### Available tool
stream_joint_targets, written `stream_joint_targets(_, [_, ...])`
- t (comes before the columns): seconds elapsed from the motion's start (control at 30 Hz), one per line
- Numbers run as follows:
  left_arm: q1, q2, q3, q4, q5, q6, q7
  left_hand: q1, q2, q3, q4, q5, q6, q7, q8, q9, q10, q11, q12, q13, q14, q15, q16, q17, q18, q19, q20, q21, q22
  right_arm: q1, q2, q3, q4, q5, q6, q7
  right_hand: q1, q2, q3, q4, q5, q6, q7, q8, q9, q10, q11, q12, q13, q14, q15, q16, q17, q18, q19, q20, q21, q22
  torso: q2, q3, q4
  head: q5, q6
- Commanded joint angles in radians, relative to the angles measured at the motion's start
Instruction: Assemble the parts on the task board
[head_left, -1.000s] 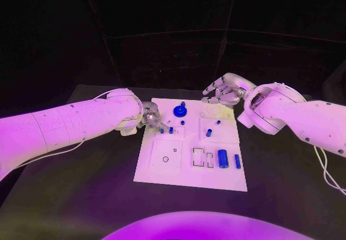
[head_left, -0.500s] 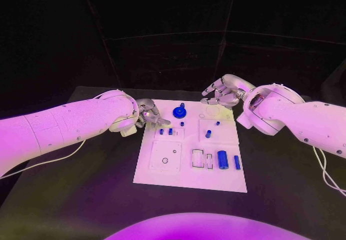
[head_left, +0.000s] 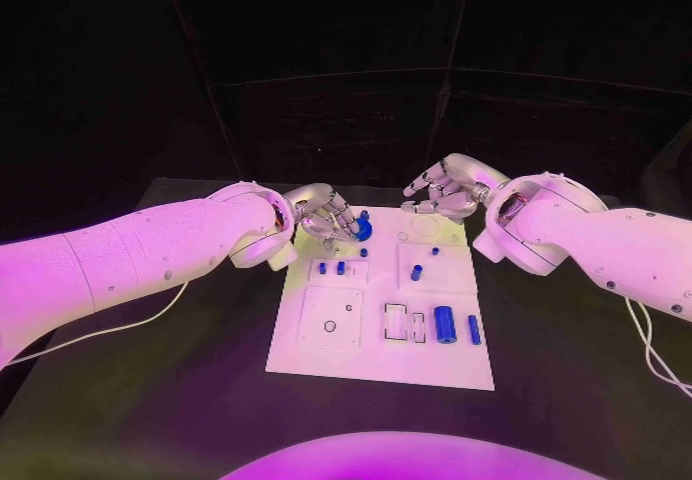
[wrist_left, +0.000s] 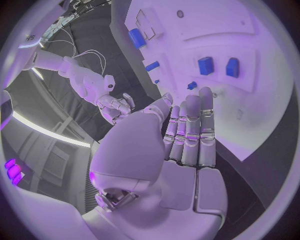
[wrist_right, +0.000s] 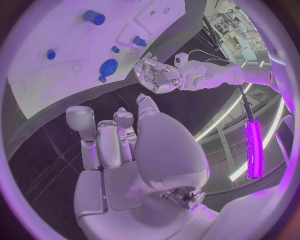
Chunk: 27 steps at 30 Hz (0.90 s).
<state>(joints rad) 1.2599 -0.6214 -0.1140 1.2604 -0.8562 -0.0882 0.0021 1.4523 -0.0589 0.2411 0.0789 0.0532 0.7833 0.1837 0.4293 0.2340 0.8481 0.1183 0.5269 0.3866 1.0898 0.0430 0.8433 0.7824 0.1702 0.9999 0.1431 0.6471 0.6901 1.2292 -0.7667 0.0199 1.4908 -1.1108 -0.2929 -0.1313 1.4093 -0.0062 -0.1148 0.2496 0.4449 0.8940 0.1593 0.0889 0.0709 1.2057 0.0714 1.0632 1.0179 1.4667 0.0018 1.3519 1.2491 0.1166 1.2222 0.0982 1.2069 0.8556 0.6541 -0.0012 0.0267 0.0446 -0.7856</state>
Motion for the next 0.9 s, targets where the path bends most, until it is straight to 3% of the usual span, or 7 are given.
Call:
stream_joint_targets(0.03, [0.002, 0.022, 0.0, -0.014, -0.175, -0.065, 0.131, 0.004, -0.02, 0.003, -0.015, -0.003, 0.014, -0.003, -0.021, -0.02, -0.005, 0.002, -0.032, -0.038, 0.001, 0.001, -0.001, -0.015, 0.012, 0.003, 0.003, -0.005, -0.006, 0.002, 0.002, 0.0, 0.001, 0.004, -0.002, 0.01, 0.009, 0.001, -0.001, 0.005, 0.005, -0.005, 0.004, 0.002, -0.002, -0.009, 0.001, -0.007, -0.002, 0.034, -0.008, -0.006, -0.001, 0.017, -0.007, 0.002, -0.002, -0.001, 0.002, 0.0, -0.0024, -0.004, 0.006])
stream_joint_targets(0.13, [0.002, 0.045, -0.01, -0.032, -0.248, -0.081, 0.122, -0.036, -0.036, -0.02, 0.002, -0.004, 0.023, -0.005, -0.037, -0.035, -0.009, 0.003, -0.049, -0.061, 0.021, 0.003, 0.008, -0.025, 0.013, 0.019, 0.006, -0.008, -0.012, 0.002, 0.004, 0.0, 0.001, 0.005, -0.002, 0.01, 0.009, 0.001, -0.001, 0.005, 0.005, -0.005, 0.004, 0.002, -0.002, -0.009, 0.001, -0.007, -0.002, 0.034, -0.008, -0.006, -0.001, 0.017, -0.007, 0.002, -0.002, -0.001, 0.003, 0.0006, -0.0032, -0.005, 0.01])
stream_joint_targets(0.27, [0.002, 0.071, -0.018, -0.056, -0.321, -0.084, 0.107, -0.042, -0.036, -0.036, 0.0, -0.005, 0.041, -0.012, -0.066, -0.062, -0.002, -0.002, -0.064, -0.097, 0.083, -0.006, 0.05, -0.03, 0.014, 0.076, -0.001, 0.004, -0.016, 0.002, 0.005, 0.0, 0.001, 0.006, -0.002, 0.01, 0.009, 0.001, -0.001, 0.005, 0.005, -0.005, 0.004, 0.002, -0.002, -0.009, 0.001, -0.007, -0.002, 0.034, -0.008, -0.006, -0.001, 0.017, -0.007, 0.002, -0.002, -0.001, 0.002, 0.0004, -0.0028, -0.009, 0.01])
stream_joint_targets(0.4, [0.001, 0.101, -0.024, -0.086, -0.422, -0.065, 0.096, -0.023, -0.028, -0.034, -0.021, -0.004, 0.065, -0.018, -0.097, -0.089, 0.014, -0.011, -0.082, -0.14, 0.207, -0.016, 0.219, 0.112, 0.012, 0.145, -0.012, 0.037, -0.004, 0.002, 0.007, 0.0, 0.001, 0.006, -0.002, 0.011, 0.009, 0.001, -0.001, 0.005, 0.005, -0.005, 0.004, 0.002, -0.002, -0.009, 0.001, -0.007, -0.002, 0.034, -0.008, -0.006, -0.001, 0.017, -0.007, 0.002, -0.002, -0.001, 0.003, -0.0003, -0.0022, -0.013, 0.011])
stream_joint_targets(0.5, [0.001, 0.116, -0.026, -0.106, -0.484, -0.042, 0.093, -0.002, -0.03, -0.011, -0.044, 0.001, 0.083, -0.022, -0.116, -0.106, 0.022, -0.012, -0.101, -0.172, 0.257, -0.022, 0.3, 0.181, 0.014, 0.176, -0.02, 0.062, 0.01, 0.002, 0.008, 0.0, 0.002, 0.006, -0.002, 0.011, 0.009, 0.001, -0.001, 0.005, 0.005, -0.005, 0.004, 0.002, -0.002, -0.009, 0.001, -0.007, -0.002, 0.034, -0.008, -0.006, -0.001, 0.017, -0.007, 0.002, -0.002, -0.001, 0.003, -0.0002, -0.0024, -0.015, 0.011])
stream_joint_targets(0.63, [0.0, 0.134, -0.028, -0.136, -0.537, -0.023, 0.092, -0.011, -0.04, 0.014, -0.06, 0.001, 0.107, -0.028, -0.139, -0.126, 0.041, -0.015, -0.121, -0.213, 0.301, -0.024, 0.378, 0.249, -0.005, 0.236, -0.023, 0.17, 0.112, 0.002, 0.008, 0.0, 0.004, 0.006, -0.003, 0.011, 0.009, 0.001, -0.001, 0.005, 0.005, -0.005, 0.004, 0.002, -0.002, -0.009, 0.001, -0.007, -0.002, 0.034, -0.008, -0.006, -0.001, 0.017, -0.007, 0.002, -0.002, -0.001, 0.004, 0.001, -0.0058, -0.018, 0.012])
stream_joint_targets(0.9, [-0.003, 0.159, -0.029, -0.172, -0.565, 0.002, 0.099, -0.031, -0.047, 0.031, -0.068, 0.001, 0.134, -0.033, -0.158, -0.141, 0.066, -0.019, -0.135, -0.249, 0.335, -0.028, 0.442, 0.307, -0.022, 0.287, -0.026, 0.272, 0.211, 0.002, 0.01, 0.0, 0.004, 0.006, -0.005, 0.01, 0.011, 0.002, 0.0, 0.005, 0.006, -0.005, 0.004, 0.002, -0.002, -0.009, 0.001, -0.006, -0.001, 0.034, -0.008, -0.006, -0.001, 0.017, -0.007, 0.002, -0.002, 0.0, 0.005, 0.0008, -0.0073, -0.022, 0.01])
